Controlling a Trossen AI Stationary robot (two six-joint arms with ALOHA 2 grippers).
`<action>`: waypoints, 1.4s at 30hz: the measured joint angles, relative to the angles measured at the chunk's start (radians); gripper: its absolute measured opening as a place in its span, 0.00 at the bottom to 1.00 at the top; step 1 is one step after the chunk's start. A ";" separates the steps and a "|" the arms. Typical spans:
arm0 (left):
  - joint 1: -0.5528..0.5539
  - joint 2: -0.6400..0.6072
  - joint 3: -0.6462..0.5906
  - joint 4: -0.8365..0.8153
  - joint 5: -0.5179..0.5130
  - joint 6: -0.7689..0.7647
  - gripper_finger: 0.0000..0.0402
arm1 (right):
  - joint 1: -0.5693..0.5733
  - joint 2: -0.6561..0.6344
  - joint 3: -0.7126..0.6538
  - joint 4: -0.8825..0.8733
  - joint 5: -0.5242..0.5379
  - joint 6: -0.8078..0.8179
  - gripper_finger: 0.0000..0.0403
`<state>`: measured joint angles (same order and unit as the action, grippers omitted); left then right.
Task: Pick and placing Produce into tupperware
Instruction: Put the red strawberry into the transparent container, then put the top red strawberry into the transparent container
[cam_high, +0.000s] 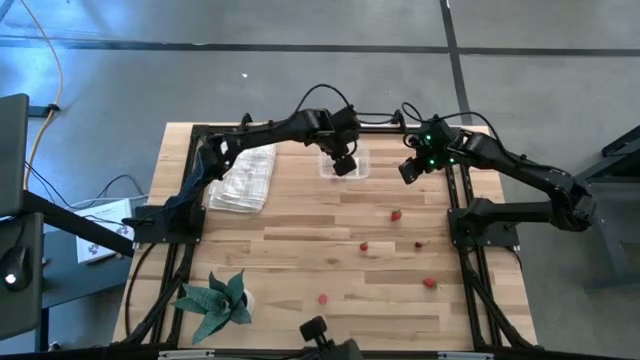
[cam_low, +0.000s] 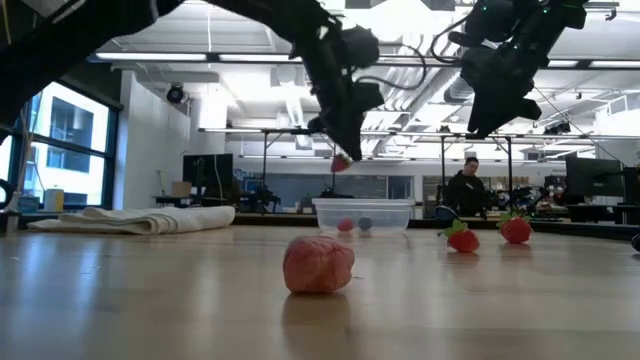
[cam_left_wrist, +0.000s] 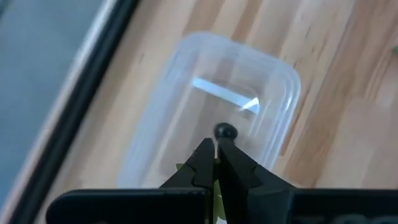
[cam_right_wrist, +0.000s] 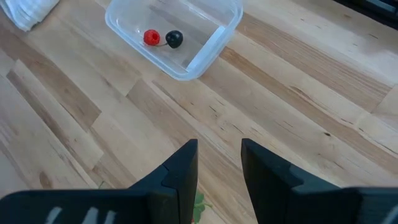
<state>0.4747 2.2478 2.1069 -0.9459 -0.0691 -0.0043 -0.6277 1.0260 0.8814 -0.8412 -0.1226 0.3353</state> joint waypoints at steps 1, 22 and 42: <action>-0.001 0.013 0.000 0.001 0.009 -0.001 0.00 | 0.000 0.000 0.000 0.001 0.000 0.001 0.28; 0.010 0.093 -0.001 0.000 0.009 -0.023 0.03 | 0.000 0.000 0.000 0.004 0.000 0.019 0.28; -0.054 0.040 0.001 -0.094 0.056 -0.091 0.40 | 0.029 0.000 0.001 -0.166 -0.033 0.055 0.28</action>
<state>0.4206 2.2881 2.1078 -1.0399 -0.0126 -0.0956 -0.5988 1.0260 0.8822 -1.0070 -0.1552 0.3903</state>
